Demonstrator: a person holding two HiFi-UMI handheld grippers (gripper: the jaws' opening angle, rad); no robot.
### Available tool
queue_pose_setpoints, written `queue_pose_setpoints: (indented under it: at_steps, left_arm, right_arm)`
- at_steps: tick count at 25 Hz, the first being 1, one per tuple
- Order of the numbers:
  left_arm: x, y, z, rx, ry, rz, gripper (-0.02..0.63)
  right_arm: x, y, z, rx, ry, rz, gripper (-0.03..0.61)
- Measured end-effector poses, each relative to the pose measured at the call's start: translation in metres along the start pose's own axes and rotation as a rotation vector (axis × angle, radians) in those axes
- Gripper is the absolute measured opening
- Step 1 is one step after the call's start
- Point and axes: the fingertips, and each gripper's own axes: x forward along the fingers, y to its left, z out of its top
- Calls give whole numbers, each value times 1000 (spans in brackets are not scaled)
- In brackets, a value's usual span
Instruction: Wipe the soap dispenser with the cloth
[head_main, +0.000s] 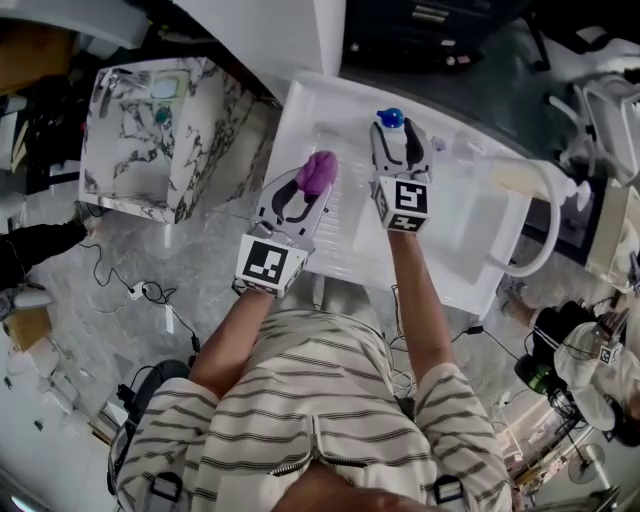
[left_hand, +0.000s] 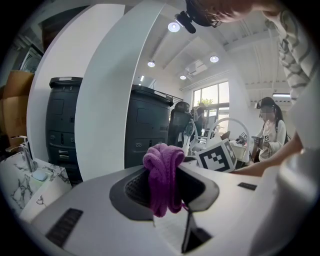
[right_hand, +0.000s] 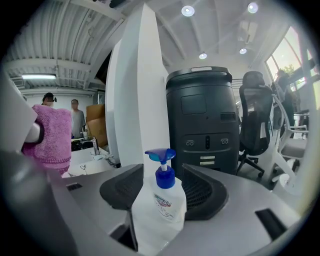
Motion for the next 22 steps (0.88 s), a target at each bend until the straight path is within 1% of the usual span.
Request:
queue_pose_setpoints:
  at_steps: [4,10,14,22]
  left_arm:
    - [-11,-2,5,-1,-13,11,123]
    - [-29,-12,17,12,-35,31,121]
    - [-43,-19,24,15,-49,44,121]
    - [-62,-36,43,41,-74,42,121]
  right_arm:
    - [-16,6,10,2,-23,-5,230]
    - [-52,12,35,34,-76,-17,193]
    - [-82,19,48,59,-100,-19,144]
    - [-138,38,81,92,-156,-6,13]
